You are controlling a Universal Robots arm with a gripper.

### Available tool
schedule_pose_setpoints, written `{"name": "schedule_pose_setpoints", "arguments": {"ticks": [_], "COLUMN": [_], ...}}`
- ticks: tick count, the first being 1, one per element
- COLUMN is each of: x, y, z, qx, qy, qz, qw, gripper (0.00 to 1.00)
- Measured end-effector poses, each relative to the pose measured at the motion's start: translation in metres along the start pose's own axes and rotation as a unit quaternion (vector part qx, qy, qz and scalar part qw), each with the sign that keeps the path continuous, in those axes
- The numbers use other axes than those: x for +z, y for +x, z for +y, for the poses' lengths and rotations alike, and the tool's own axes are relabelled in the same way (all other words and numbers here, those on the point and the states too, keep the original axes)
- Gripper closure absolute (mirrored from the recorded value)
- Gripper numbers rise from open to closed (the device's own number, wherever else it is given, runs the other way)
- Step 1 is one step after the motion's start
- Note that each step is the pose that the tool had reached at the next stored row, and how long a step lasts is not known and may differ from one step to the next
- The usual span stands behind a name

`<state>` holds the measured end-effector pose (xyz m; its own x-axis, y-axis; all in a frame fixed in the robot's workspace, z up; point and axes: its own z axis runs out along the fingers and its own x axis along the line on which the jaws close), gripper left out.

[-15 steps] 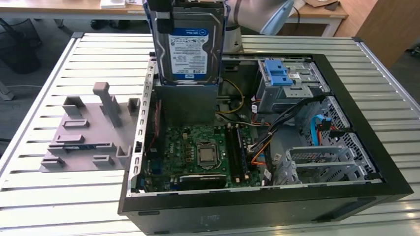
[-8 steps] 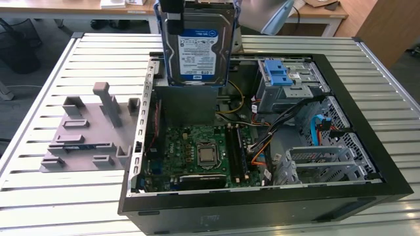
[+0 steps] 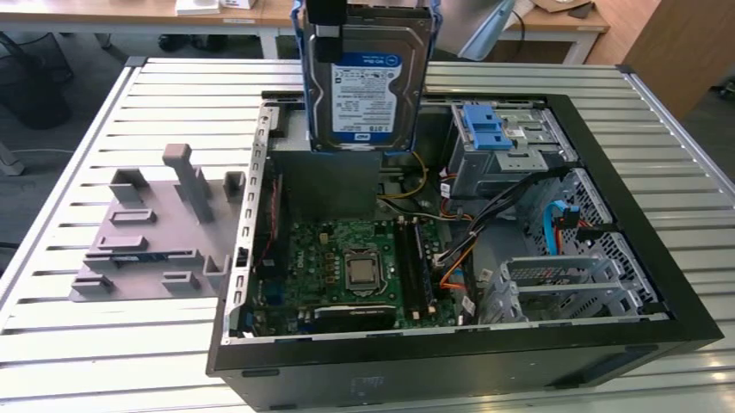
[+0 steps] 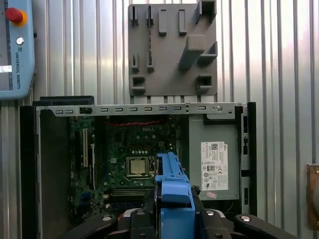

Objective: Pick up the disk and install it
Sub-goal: 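Pick up the disk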

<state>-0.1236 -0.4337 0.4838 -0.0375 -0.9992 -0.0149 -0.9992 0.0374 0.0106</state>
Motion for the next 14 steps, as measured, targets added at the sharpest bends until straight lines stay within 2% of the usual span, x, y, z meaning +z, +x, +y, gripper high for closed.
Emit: {"name": "schedule_pose_setpoints", "arguments": {"ticks": [5,14], "x": [0.0000,0.0004], "y": [0.0011,0.0051], "z": [-0.0072,-0.0116], "qx": [0.001,0.008], "qy": [0.0000,0.0001], "qz": [0.0000,-0.0001], "qw": [1.0000,1.0000], "gripper": [0.64,0.64]}}
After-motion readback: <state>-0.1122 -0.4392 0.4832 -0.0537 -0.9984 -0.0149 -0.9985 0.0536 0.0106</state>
